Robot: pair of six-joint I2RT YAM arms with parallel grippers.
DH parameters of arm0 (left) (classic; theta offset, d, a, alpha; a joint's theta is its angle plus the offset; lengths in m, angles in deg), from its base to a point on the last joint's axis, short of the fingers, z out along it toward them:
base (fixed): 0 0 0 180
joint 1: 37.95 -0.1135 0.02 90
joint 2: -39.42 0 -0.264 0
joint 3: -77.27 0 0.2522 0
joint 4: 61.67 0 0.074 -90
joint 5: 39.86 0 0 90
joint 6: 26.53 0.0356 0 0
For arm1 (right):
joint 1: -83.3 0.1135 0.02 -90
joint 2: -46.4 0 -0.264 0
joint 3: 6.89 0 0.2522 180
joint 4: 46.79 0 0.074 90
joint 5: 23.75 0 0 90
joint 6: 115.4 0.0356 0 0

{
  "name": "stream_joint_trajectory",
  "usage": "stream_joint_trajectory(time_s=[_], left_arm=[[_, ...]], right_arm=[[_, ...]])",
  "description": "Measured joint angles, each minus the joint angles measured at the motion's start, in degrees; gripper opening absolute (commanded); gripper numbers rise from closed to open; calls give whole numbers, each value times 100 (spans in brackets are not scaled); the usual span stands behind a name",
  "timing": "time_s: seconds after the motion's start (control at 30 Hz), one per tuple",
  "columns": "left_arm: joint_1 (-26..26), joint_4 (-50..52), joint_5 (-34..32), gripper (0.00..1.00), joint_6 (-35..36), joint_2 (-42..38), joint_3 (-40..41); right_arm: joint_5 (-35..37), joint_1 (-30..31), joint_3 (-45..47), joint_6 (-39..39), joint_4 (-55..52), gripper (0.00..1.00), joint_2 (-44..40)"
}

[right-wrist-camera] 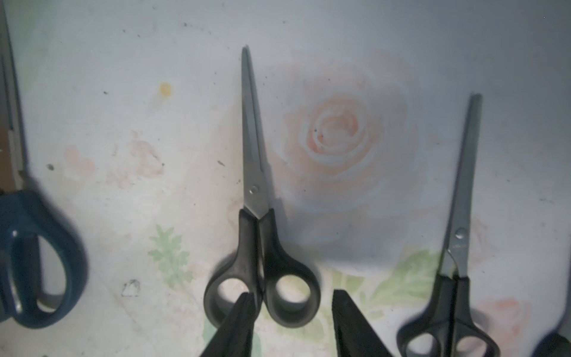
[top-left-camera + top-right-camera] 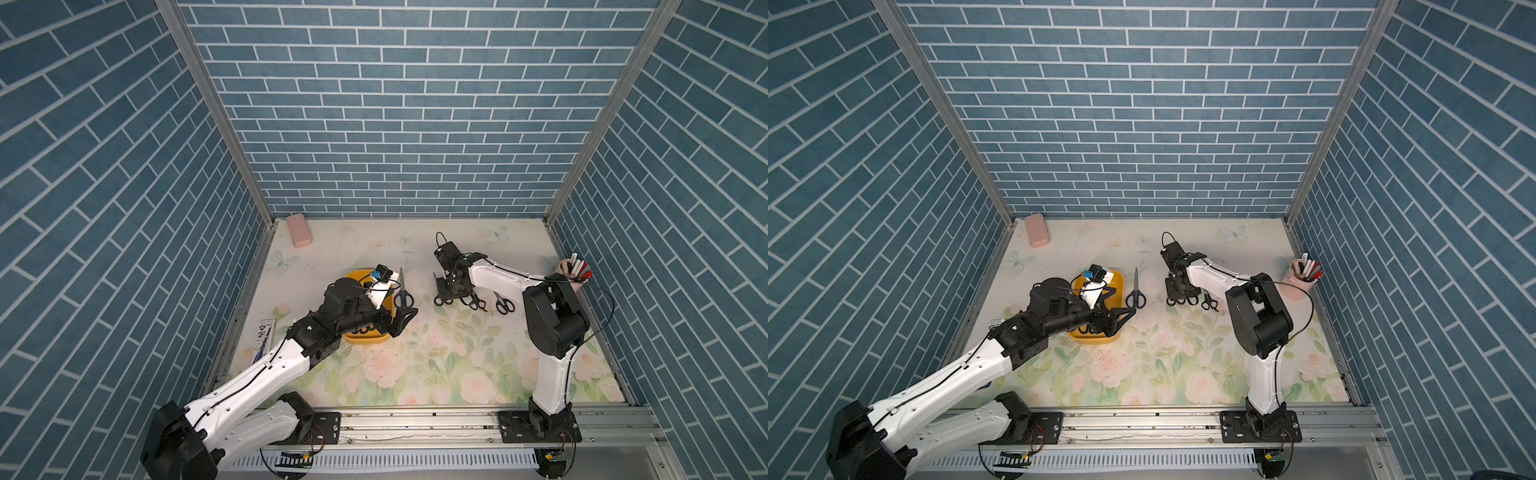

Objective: Put the scissors into the storage box
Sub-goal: Pick up the scissors from the center of the board.

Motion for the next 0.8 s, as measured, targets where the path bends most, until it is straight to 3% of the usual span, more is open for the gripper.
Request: stream_joint_trajectory(time_s=[0.8], left_arm=[[0, 61, -236, 100, 151, 317, -24]], right_arm=[[181, 313, -107, 234, 24, 32, 254]])
